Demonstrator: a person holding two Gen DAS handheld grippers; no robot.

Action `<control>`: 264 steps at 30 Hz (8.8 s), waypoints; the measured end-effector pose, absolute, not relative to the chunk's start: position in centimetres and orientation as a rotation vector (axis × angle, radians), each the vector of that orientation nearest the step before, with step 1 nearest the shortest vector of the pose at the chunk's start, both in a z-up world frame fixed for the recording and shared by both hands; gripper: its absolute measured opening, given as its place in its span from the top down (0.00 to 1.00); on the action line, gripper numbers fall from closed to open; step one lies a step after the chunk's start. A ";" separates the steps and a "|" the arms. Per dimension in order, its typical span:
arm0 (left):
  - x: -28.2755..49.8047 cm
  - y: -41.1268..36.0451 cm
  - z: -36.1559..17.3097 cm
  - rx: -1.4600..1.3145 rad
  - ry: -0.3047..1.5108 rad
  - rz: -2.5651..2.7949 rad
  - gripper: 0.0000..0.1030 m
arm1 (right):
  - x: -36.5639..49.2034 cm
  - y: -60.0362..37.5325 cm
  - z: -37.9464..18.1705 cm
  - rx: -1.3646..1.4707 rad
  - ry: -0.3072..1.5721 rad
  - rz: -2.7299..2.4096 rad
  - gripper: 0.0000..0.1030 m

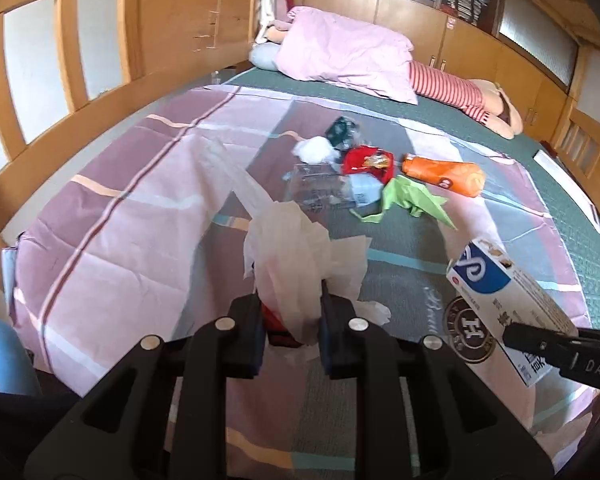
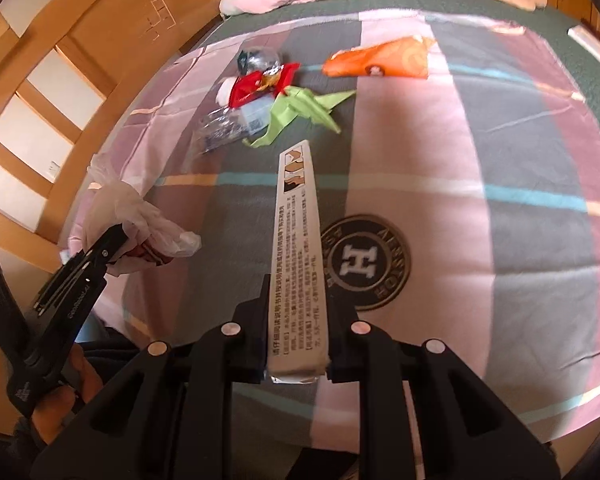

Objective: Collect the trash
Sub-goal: 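Regrip the ointment box with the right gripper and lift it, then drop the ointment box into the bin with the right gripper while the left drops the tissue, then grasp the clear plastic bag on the sheet with the right gripper, then carry the plastic bag to the bin with the right gripper while the left grasps the clear wrapper, then release the plastic bag into the bin with the right gripper while the left drops the wrapper in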

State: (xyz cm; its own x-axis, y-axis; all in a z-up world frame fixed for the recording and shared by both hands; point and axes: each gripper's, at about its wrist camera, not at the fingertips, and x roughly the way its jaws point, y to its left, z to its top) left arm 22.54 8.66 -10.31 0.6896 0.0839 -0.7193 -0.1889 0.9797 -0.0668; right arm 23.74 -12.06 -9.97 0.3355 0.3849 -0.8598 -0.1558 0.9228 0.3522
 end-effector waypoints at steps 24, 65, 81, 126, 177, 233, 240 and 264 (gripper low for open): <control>23.0 9.8 -11.6 -0.141 0.879 0.222 0.79 | 24.0 -10.1 -13.1 0.146 1.272 0.274 0.80; 22.8 10.7 -12.0 -0.265 0.884 0.217 0.79 | 24.7 -7.7 -15.3 0.132 1.279 0.167 0.61; 16.8 10.1 -8.3 -0.235 0.652 0.135 0.79 | 15.6 -14.2 -2.5 0.221 0.853 0.220 0.61; 4.0 -4.2 -6.7 -0.039 0.732 -0.735 0.13 | -2.9 -29.6 0.5 0.550 0.708 0.004 0.21; 24.2 20.6 -14.2 -0.772 0.894 0.546 0.08 | 41.3 4.3 -15.0 -0.136 1.254 0.494 0.47; 18.6 7.9 -10.6 -0.180 0.766 0.055 0.75 | 10.1 -17.5 -4.4 0.301 0.898 0.062 0.47; 16.8 7.4 -10.0 -0.177 0.731 0.007 0.75 | 7.9 -17.7 -2.3 0.255 0.835 0.057 0.47; 10.7 4.6 -8.7 -0.144 0.712 -0.203 0.75 | -2.7 -26.3 -2.7 0.445 0.825 -0.114 0.23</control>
